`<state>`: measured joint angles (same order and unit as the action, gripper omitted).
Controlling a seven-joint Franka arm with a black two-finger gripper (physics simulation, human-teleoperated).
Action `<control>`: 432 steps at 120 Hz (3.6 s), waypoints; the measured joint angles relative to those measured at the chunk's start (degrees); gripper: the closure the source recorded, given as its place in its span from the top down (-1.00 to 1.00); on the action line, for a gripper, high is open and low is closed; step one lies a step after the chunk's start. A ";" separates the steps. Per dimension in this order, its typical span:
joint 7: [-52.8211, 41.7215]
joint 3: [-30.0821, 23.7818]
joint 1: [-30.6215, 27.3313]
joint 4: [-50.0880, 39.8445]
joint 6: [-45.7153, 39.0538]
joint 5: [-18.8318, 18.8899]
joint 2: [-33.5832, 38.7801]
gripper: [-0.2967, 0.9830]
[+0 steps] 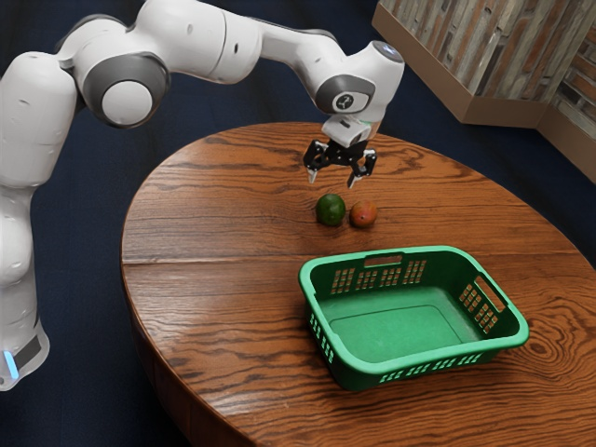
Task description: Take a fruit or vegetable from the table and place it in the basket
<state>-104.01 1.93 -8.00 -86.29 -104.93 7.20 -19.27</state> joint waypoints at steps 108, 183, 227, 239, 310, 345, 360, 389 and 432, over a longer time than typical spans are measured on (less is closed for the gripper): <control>0.43 -0.08 -0.13 0.04 -0.10 0.06 -0.10 0.54; 1.73 -1.70 -0.09 0.07 -0.10 -0.67 -0.40 0.54; 2.48 -2.02 -0.09 0.11 -0.16 -0.72 -1.41 0.54; 2.61 -2.02 -0.09 0.06 -0.17 -0.71 -1.44 0.54; 3.14 -1.76 -0.12 -2.33 -0.44 -0.62 -0.30 0.54; 3.30 -1.67 -0.15 -3.15 -0.76 -0.57 -0.36 0.54; 3.36 -1.62 -0.17 -3.32 -0.83 -0.48 -0.39 0.54; 3.45 -1.58 -0.18 -3.70 -0.88 -0.36 -0.45 0.54; 3.87 -1.54 -0.18 -4.71 -4.05 -0.26 -0.69 0.54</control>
<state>-100.14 0.39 -8.18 -91.00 -108.98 6.94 -19.96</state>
